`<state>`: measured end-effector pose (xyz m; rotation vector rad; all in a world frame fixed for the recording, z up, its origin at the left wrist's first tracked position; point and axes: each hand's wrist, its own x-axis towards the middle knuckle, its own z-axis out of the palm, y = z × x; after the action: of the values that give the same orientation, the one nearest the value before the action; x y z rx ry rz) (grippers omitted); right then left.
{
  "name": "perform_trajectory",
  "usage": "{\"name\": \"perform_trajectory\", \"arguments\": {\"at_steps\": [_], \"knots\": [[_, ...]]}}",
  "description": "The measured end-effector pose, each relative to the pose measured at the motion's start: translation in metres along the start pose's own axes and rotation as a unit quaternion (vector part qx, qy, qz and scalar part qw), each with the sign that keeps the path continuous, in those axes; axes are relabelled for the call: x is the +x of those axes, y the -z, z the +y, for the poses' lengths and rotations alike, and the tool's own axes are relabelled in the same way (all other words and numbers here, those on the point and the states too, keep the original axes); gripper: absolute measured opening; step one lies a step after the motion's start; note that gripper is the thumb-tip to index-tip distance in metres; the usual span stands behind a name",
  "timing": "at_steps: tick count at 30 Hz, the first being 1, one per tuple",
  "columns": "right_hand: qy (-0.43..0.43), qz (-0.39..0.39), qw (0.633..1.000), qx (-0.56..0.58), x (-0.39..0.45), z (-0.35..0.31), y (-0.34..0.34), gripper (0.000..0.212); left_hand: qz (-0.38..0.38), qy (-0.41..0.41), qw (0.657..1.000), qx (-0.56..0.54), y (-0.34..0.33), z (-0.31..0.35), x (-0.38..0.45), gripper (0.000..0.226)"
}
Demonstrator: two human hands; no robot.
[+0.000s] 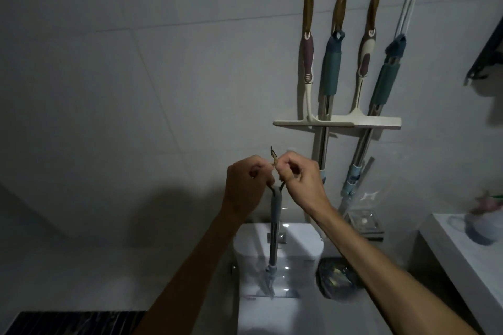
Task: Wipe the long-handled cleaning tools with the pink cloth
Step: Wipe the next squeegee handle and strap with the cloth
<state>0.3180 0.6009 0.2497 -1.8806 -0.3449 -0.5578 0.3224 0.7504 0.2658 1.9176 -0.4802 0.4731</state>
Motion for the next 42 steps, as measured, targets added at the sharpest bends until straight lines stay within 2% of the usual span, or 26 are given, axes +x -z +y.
{"name": "perform_trajectory", "arguments": {"at_steps": [4, 6, 11, 15, 17, 21, 24, 27, 31, 37, 40, 42], "knots": [[-0.004, -0.043, 0.999, -0.006, 0.007, -0.005, -0.008, 0.023, 0.010, 0.050, 0.998, -0.039, 0.002, -0.004, 0.009, 0.017], [0.002, -0.044, 0.999, -0.008, 0.009, -0.004, -0.013, 0.023, 0.006, 0.058, 0.998, -0.032, 0.002, -0.009, 0.013, 0.023], [-0.022, -0.029, 0.999, 0.006, 0.016, -0.001, -0.024, 0.027, 0.083, 0.038, 0.996, 0.012, 0.002, -0.022, 0.019, 0.023], [-0.004, 0.001, 1.000, 0.011, 0.025, 0.003, -0.035, 0.035, 0.114, -0.020, 0.992, 0.047, -0.002, -0.019, 0.029, 0.020], [0.000, 0.017, 1.000, 0.013, 0.022, 0.011, -0.038, 0.037, 0.104, -0.032, 0.993, 0.046, -0.005, -0.025, 0.029, 0.019], [-0.023, 0.037, 0.998, 0.047, 0.016, 0.018, -0.044, 0.034, 0.065, 0.052, 0.996, -0.031, -0.008, -0.034, 0.028, 0.010], [-0.031, 0.047, 0.997, 0.055, 0.024, 0.016, -0.045, 0.028, 0.007, 0.103, 0.993, -0.057, -0.007, -0.034, 0.030, 0.010], [-0.037, 0.051, 0.996, 0.060, 0.032, 0.015, -0.041, 0.023, -0.050, 0.111, 0.990, -0.072, -0.002, -0.041, 0.033, 0.015], [-0.032, 0.045, 0.997, 0.049, 0.030, 0.014, -0.043, 0.025, -0.088, 0.117, 0.984, -0.098, 0.002, -0.049, 0.040, 0.018], [-0.025, 0.040, 0.999, -0.015, 0.036, 0.023, -0.043, 0.027, -0.100, 0.104, 0.988, -0.059, 0.008, -0.057, 0.050, 0.010], [0.003, 0.036, 0.998, -0.053, 0.034, 0.024, -0.037, 0.024, -0.131, 0.098, 0.986, -0.019, 0.015, -0.057, 0.058, 0.020], [0.010, 0.031, 0.997, -0.075, 0.033, 0.027, -0.033, 0.023, -0.147, 0.094, 0.985, 0.013, 0.015, -0.056, 0.061, 0.017]]}}
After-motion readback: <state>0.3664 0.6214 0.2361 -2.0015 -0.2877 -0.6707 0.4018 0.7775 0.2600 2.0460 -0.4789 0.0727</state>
